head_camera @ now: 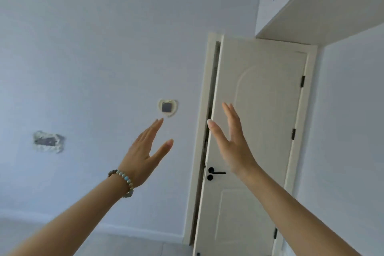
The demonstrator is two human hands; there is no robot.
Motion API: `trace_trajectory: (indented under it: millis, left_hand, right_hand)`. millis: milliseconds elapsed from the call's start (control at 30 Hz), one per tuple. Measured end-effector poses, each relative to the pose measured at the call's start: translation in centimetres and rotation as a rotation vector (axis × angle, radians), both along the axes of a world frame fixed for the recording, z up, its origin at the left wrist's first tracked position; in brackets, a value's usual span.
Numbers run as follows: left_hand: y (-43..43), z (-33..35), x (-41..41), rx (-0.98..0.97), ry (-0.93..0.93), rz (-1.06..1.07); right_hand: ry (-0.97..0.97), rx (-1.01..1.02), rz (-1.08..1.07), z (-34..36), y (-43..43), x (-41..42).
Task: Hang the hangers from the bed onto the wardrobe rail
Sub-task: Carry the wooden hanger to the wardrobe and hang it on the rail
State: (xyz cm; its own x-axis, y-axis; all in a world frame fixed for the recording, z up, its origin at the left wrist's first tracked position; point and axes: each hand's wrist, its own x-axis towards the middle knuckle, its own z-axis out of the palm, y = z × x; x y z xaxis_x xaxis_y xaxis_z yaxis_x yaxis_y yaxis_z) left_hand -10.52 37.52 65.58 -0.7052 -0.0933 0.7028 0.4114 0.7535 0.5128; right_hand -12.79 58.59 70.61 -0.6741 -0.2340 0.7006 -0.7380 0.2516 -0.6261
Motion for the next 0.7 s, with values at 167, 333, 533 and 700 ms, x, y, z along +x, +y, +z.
trace_trajectory:
  millis: [167,333,533,700]
  left_hand:
    - [-16.1,-10.1,1.8,-0.026,-0.23,0.253]
    - [-28.5,-22.8,6.6,0.012,-0.533,0.468]
    - [-37.7,-38.6,14.2,0.086,-0.853,0.674]
    - [-41.5,-49.4,18.5,0.134,-1.044,0.758]
  right_hand:
    - [-0.214,0.182,0.098,-9.3,-16.3,-3.2]
    - [-0.378,0.326,0.184,-20.8,-29.9,-3.7]
    - [-0.486,0.522,0.279,-36.3,-41.2,-1.3]
    - [-0.597,0.691,0.329,-48.5,-46.4,1.4]
